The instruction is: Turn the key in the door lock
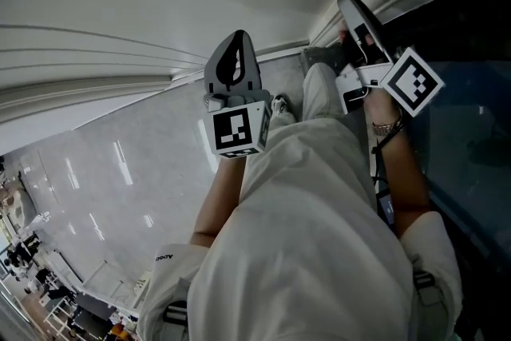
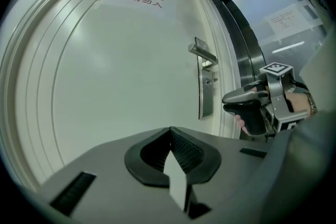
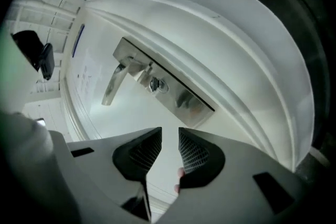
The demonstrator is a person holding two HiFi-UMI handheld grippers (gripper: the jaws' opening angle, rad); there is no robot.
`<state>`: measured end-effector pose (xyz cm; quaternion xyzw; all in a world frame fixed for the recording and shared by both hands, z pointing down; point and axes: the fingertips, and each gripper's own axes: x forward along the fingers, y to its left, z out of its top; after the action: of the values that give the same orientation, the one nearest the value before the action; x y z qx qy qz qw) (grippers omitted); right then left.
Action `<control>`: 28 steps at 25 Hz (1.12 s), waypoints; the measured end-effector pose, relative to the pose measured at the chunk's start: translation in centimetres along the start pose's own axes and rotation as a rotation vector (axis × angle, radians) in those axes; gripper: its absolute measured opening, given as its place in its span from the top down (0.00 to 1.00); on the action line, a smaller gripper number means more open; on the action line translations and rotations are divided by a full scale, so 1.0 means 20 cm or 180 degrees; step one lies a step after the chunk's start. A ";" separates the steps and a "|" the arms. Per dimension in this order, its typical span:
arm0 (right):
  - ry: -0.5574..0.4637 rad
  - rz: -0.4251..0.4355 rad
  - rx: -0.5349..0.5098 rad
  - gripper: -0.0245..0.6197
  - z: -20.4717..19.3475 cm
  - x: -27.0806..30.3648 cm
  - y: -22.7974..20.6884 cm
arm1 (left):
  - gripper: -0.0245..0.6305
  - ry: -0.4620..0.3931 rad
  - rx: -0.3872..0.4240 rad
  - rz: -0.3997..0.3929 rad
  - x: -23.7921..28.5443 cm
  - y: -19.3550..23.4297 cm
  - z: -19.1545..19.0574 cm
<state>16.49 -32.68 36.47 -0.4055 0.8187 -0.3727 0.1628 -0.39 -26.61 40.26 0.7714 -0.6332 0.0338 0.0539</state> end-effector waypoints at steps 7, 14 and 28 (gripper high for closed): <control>0.0435 -0.0150 -0.0951 0.83 -0.34 -0.14 -0.11 | 0.95 0.0310 0.0127 -0.0183 -0.03 -0.14 -0.20; 0.0740 -0.0095 -0.1568 0.95 -0.58 -0.27 -0.12 | 0.95 0.0460 0.0181 -0.0362 -0.12 -0.23 -0.31; 0.1045 0.0448 -0.1990 0.96 -0.74 -0.39 0.00 | 0.95 0.0341 0.0262 -0.0681 -0.22 -0.34 -0.33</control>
<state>12.84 -19.46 46.16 -0.3130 0.9342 -0.1523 -0.0774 5.43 -20.18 45.91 0.8332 -0.5416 0.0950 0.0592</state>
